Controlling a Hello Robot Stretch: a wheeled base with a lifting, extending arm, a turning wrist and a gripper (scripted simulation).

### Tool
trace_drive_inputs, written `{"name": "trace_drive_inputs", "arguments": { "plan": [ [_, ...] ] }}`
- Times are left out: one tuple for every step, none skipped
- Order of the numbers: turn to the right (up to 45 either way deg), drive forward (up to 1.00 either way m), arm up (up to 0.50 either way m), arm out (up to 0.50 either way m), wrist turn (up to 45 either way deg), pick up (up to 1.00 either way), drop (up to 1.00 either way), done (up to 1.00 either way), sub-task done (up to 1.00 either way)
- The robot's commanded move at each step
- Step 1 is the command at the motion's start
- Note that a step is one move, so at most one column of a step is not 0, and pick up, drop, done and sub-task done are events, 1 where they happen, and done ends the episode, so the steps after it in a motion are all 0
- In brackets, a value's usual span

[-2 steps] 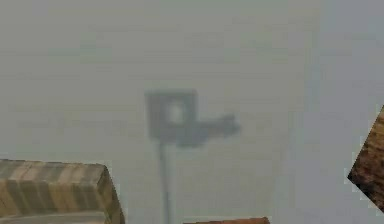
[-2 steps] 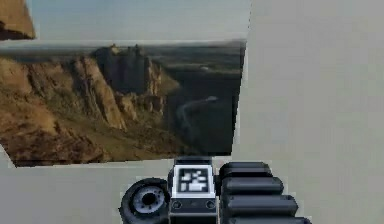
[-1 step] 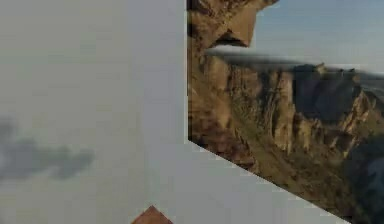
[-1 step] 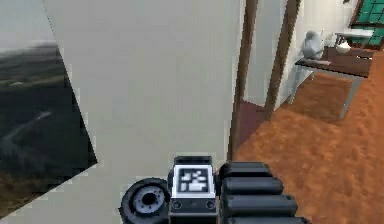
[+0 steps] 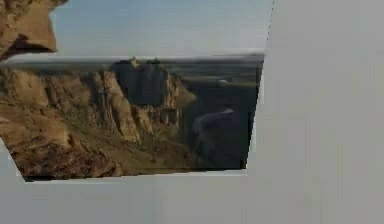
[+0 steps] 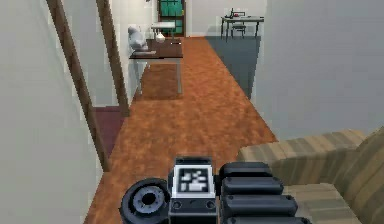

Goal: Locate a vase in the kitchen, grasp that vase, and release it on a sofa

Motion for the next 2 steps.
{"name": "trace_drive_inputs", "arguments": {
  "plan": [
    [39.0, 0.0, 0.0, 0.0, 0.0, 0.0, 0.0, 0.0, 0.0],
    [45.0, 0.0, 0.0, 0.0, 0.0, 0.0, 0.0, 0.0, 0.0]
  ]
}}
